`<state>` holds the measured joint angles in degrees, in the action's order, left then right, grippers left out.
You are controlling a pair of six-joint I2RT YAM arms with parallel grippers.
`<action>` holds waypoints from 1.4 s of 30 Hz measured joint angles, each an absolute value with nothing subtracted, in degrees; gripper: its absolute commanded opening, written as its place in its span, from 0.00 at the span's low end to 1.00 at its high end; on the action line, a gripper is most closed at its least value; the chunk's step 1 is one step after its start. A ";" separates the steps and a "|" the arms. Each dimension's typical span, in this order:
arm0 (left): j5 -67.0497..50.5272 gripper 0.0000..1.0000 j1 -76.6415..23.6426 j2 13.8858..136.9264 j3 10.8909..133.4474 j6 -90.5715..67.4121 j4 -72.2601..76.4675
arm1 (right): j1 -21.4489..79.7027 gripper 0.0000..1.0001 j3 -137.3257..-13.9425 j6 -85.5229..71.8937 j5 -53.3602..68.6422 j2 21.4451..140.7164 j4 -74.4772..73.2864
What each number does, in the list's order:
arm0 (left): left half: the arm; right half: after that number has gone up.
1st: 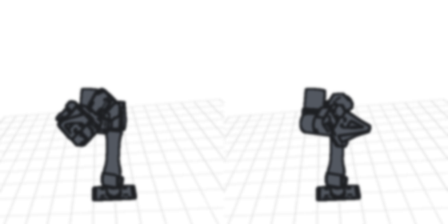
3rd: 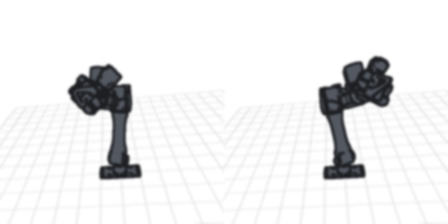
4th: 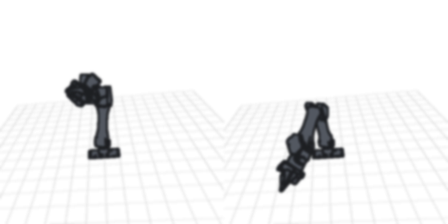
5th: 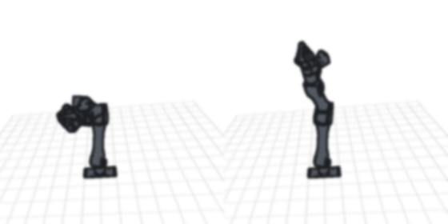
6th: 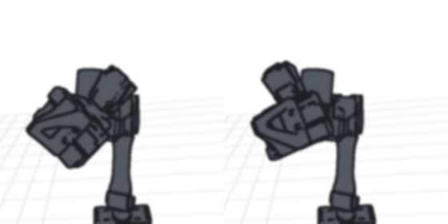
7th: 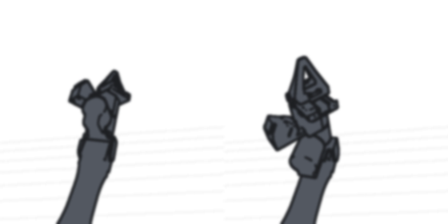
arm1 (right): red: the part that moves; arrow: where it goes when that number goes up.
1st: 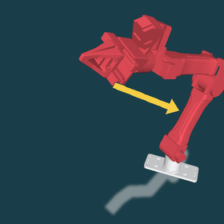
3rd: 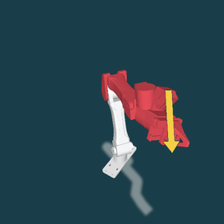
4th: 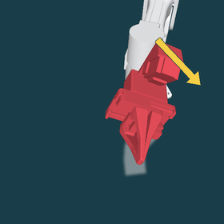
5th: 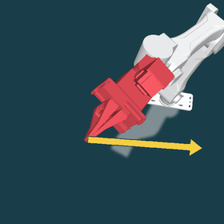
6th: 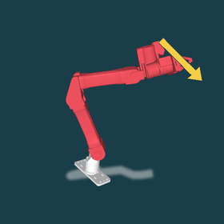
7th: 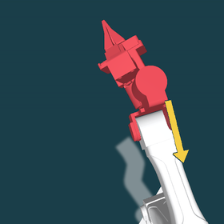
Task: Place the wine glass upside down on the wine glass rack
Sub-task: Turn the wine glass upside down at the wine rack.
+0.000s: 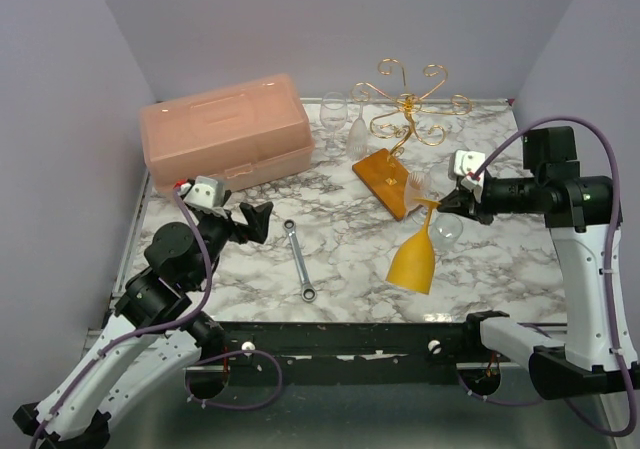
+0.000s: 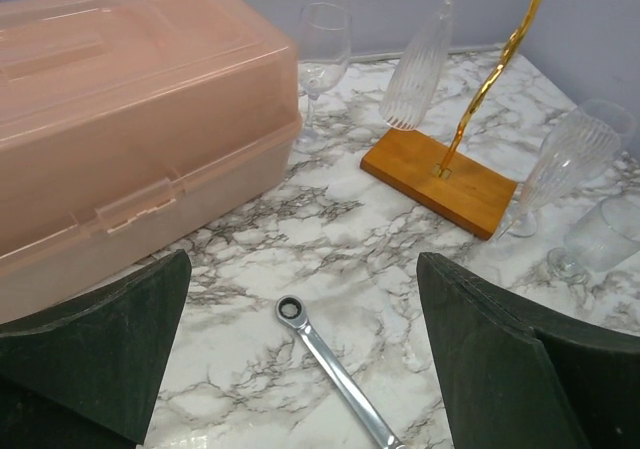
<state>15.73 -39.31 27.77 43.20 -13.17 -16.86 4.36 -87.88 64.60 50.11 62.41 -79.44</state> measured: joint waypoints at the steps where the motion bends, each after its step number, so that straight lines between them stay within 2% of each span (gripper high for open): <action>1: 15.75 0.99 -38.96 27.81 43.20 -12.80 -17.32 | 4.36 0.00 -88.55 64.84 50.13 62.70 -79.61; 11: 15.22 0.98 -35.97 28.58 43.20 -8.56 -19.92 | 4.43 0.00 -92.86 65.58 50.15 64.64 -78.91; 28: 6.33 0.99 -25.04 26.92 41.76 -10.33 -20.62 | 4.89 0.00 -98.19 68.90 50.17 67.18 -74.59; 42: 2.42 0.98 -22.83 26.92 41.60 -11.20 -20.60 | 5.39 0.00 -105.06 67.18 50.22 71.85 -71.72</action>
<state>2.42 -22.83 26.92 41.60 -11.20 -20.60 5.39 -105.06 67.18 50.22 71.85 -71.72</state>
